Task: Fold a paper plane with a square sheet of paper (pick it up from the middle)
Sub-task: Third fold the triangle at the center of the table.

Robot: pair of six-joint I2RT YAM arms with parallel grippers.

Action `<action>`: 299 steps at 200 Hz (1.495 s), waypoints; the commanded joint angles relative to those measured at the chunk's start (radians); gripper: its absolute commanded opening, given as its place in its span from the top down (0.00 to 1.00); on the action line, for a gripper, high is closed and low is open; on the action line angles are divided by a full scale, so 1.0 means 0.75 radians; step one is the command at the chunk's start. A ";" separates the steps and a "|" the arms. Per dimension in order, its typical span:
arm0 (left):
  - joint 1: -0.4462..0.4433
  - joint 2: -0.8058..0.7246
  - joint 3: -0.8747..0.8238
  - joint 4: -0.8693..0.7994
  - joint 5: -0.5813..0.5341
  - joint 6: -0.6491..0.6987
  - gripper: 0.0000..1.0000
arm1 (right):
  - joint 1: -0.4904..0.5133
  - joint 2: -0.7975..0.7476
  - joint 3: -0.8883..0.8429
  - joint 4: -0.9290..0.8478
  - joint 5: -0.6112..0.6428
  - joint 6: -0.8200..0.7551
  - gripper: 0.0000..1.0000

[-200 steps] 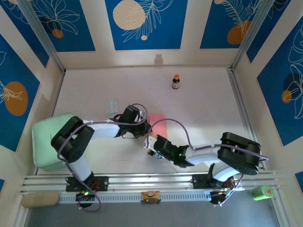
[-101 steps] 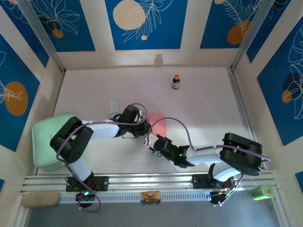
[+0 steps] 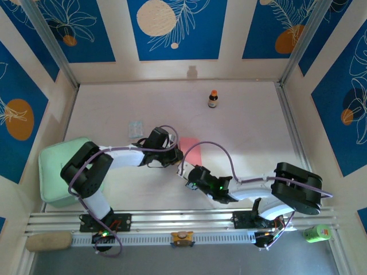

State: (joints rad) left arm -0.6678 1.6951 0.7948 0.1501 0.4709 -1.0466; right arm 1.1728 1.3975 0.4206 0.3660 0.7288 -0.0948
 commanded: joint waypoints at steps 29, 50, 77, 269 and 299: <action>0.015 -0.031 0.036 -0.022 0.006 0.005 1.00 | -0.037 -0.060 -0.016 -0.004 -0.061 0.068 0.89; 0.015 -0.032 0.039 -0.022 0.005 0.005 1.00 | -0.051 -0.067 -0.014 -0.026 -0.079 0.083 0.93; 0.015 -0.033 0.041 -0.022 0.003 0.005 0.94 | -0.058 -0.066 -0.011 -0.044 -0.105 0.086 0.96; 0.070 -0.350 0.020 -0.334 -0.283 0.176 0.58 | -0.556 -0.019 0.161 -0.242 -1.395 0.685 0.98; 0.071 -0.303 0.056 -0.311 -0.232 0.203 0.71 | -0.556 0.003 0.150 -0.223 -1.398 0.684 0.98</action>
State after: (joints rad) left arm -0.6235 1.4414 0.7994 -0.1078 0.2539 -0.9245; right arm 0.7578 1.3842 0.5198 0.1905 -0.2672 0.3992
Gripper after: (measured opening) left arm 0.321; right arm 0.053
